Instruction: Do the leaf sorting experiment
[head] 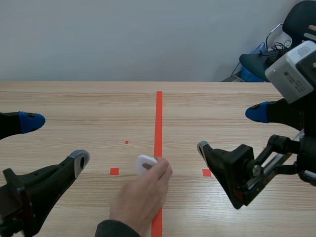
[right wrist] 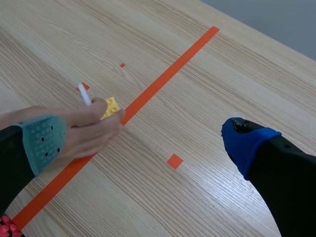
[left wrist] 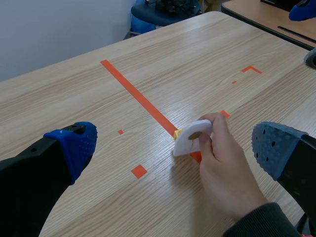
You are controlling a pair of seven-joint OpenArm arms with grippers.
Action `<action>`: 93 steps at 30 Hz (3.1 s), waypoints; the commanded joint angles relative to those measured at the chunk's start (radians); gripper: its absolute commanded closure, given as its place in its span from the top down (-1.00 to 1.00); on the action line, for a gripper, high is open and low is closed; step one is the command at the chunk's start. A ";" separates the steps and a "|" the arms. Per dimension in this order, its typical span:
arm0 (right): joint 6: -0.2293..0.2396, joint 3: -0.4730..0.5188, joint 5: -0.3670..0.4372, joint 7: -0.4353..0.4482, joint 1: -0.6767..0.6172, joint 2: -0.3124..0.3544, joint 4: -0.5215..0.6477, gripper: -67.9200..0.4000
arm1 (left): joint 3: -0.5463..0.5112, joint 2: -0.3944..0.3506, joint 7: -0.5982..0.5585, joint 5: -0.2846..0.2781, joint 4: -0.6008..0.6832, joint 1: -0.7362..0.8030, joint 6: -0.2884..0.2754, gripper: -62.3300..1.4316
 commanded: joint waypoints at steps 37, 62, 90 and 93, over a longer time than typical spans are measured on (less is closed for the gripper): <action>0.000 -0.354 -0.180 0.129 0.340 -0.128 -0.470 1.00 | 0.001 -0.006 0.026 -0.009 0.006 -0.004 -0.002 1.00; -0.003 -0.520 -0.320 0.188 0.572 -0.299 -0.812 -0.77 | 0.001 -0.005 0.025 -0.009 0.006 -0.004 -0.002 1.00; -0.216 0.145 -0.039 0.069 0.248 -0.012 -0.595 -0.80 | 0.001 -0.006 0.029 -0.009 0.006 -0.023 -0.002 1.00; -0.212 0.146 -0.037 0.148 0.290 -0.011 -0.739 -0.80 | 0.001 -0.006 0.029 -0.009 0.006 -0.023 -0.002 1.00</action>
